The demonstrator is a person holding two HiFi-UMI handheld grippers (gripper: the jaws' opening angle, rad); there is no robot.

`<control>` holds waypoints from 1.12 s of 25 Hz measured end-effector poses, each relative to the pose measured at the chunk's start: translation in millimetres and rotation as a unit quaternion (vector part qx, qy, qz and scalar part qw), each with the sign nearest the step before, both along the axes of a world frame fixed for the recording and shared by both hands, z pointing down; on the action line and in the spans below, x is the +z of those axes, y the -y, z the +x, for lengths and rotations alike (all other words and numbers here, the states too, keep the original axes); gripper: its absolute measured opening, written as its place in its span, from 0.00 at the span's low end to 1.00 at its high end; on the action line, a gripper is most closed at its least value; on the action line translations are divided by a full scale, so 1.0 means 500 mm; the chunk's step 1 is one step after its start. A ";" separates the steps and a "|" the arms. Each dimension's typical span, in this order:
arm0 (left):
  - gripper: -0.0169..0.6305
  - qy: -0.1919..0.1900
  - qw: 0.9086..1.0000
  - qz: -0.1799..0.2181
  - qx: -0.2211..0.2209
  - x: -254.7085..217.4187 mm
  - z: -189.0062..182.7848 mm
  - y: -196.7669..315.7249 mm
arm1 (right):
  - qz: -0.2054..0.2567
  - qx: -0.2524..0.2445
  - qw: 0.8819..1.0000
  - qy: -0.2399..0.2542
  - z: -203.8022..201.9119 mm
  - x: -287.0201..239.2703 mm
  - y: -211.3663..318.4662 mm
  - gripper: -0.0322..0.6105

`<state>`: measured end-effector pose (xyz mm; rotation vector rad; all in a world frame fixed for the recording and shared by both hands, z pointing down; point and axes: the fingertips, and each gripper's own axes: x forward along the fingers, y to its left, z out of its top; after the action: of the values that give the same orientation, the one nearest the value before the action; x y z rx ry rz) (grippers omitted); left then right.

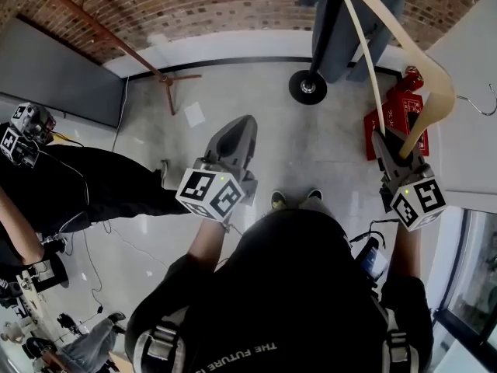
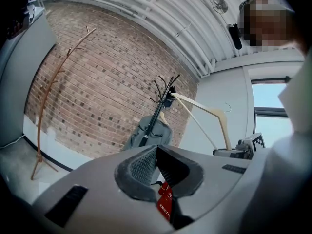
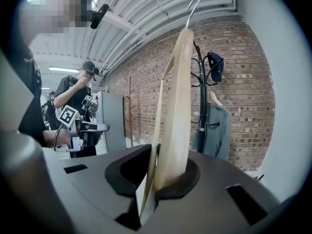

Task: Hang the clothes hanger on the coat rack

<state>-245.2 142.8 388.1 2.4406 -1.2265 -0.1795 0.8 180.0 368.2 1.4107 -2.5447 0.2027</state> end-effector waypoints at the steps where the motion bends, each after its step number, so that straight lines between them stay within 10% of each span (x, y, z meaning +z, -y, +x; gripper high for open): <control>1: 0.05 -0.001 1.000 0.001 -0.001 -0.001 -0.010 0.001 | -0.002 -0.002 1.000 -0.002 -0.009 0.002 -0.001 0.13; 28: 0.05 0.016 0.999 0.037 0.033 -0.022 0.117 0.282 | 0.018 -0.027 0.998 -0.045 0.080 0.018 0.282 0.13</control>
<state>-186.8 1.8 377.1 2.5526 -1.1700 -0.1712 40.8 39.1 377.1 1.3307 -2.5212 0.0817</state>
